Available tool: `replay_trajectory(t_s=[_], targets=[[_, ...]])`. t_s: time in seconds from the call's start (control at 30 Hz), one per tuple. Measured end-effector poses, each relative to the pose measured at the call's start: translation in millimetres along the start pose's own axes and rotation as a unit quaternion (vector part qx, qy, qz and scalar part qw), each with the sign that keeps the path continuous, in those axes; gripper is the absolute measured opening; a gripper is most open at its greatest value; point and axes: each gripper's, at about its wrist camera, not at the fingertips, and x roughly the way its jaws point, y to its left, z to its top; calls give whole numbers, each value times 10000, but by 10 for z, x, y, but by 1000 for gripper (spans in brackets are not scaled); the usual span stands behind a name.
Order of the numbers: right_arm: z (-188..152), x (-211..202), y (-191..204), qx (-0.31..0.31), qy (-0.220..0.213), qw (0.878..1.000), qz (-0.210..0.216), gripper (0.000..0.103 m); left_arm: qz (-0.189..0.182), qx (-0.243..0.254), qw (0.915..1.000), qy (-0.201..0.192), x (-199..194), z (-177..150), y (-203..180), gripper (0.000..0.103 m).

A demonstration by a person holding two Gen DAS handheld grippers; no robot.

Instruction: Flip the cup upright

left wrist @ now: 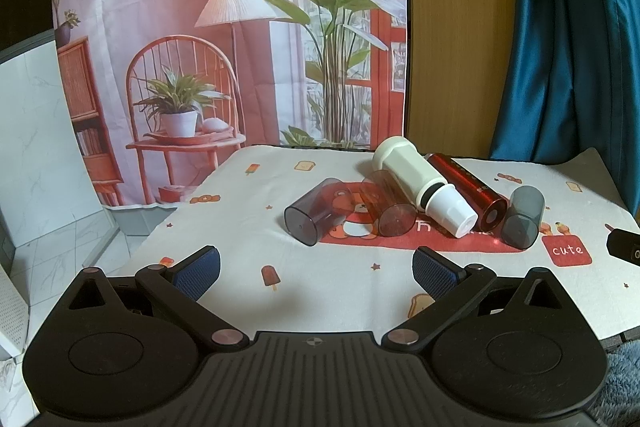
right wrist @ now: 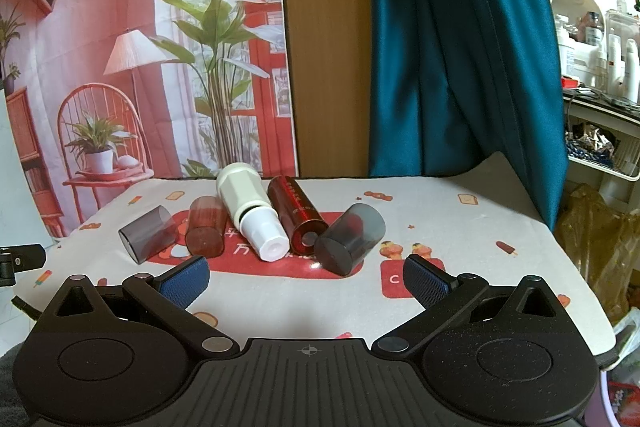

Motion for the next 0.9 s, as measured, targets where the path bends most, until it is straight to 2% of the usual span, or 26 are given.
replay_trajectory(t_s=[0.53,0.77,0.9], targets=[[-9,7,-13,11,21,10000,-17,103,5,1,10000,38,26,-39,-4,103],[-114,61,-39,82,127,9999,-22,103,10,-20,9999,154,67,-53,14,103],[-47,135,-54,124,209,9997,-38,103,13,-52,9994,334,140,-62,28,103]])
